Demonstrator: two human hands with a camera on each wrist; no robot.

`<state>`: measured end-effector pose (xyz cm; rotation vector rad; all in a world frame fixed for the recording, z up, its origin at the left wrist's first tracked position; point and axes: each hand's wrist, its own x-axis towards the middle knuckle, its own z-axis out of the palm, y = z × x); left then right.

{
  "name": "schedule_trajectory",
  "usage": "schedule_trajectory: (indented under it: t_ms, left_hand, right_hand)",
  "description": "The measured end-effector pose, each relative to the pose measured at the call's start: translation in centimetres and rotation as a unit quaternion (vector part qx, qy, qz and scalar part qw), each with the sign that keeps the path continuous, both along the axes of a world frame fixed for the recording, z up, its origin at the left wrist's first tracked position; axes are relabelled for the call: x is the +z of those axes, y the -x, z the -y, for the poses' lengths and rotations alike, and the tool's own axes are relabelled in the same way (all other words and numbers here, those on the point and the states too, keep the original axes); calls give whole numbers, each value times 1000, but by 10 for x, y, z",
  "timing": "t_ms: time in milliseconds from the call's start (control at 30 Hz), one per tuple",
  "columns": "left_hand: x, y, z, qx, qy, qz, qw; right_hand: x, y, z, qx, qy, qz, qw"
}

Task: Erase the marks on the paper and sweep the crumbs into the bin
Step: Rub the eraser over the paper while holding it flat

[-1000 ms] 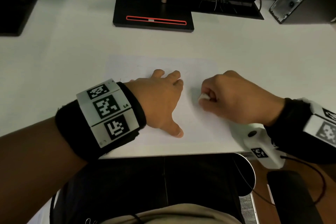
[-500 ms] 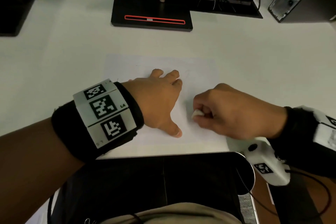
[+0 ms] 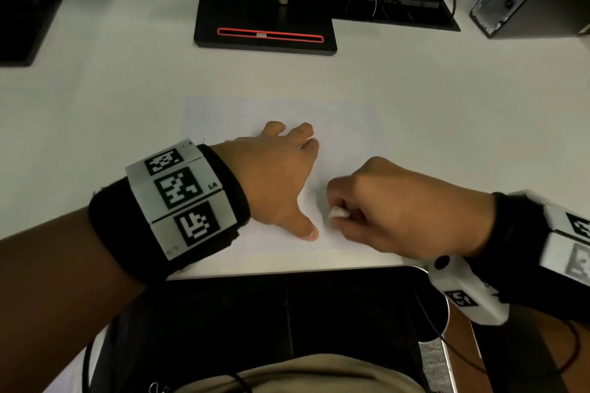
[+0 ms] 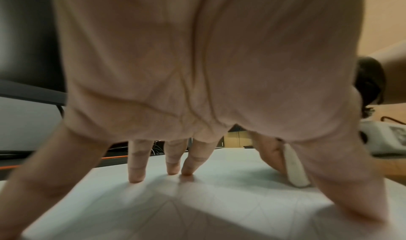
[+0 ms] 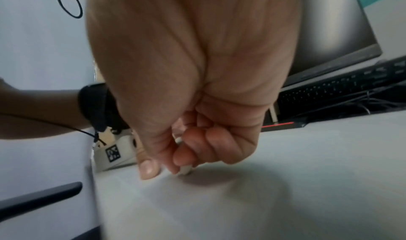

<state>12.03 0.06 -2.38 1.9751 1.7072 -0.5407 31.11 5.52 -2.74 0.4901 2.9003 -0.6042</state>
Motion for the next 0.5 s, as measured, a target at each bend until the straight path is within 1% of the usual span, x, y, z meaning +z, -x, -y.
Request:
schedule_trajectory:
  t_ms: [67, 133, 200, 267, 333, 433, 500]
  left_hand:
    - [0, 0, 0, 0, 3, -3, 1000]
    - [1, 0, 0, 1, 7, -5, 1000]
    - [1, -1, 0, 0, 7, -7, 1000]
    - [1, -1, 0, -1, 5, -7, 1000]
    - [2, -1, 0, -1, 4, -8, 1000]
    - [2, -1, 0, 2, 7, -7, 1000]
    - [2, -1, 0, 1, 6, -5, 1000]
  right_hand:
    - [3, -3, -7, 0, 9, 0, 1000]
    - [4, -2, -18, -29, -20, -11, 999]
    - [1, -1, -15, -26, -42, -13, 999]
    - [-1, -1, -4, 9, -14, -4, 1000]
    - [0, -5, -4, 19, 19, 4, 1000]
    - [3, -7, -20, -28, -12, -16, 999]
    - [2, -6, -16, -25, -29, -14, 999]
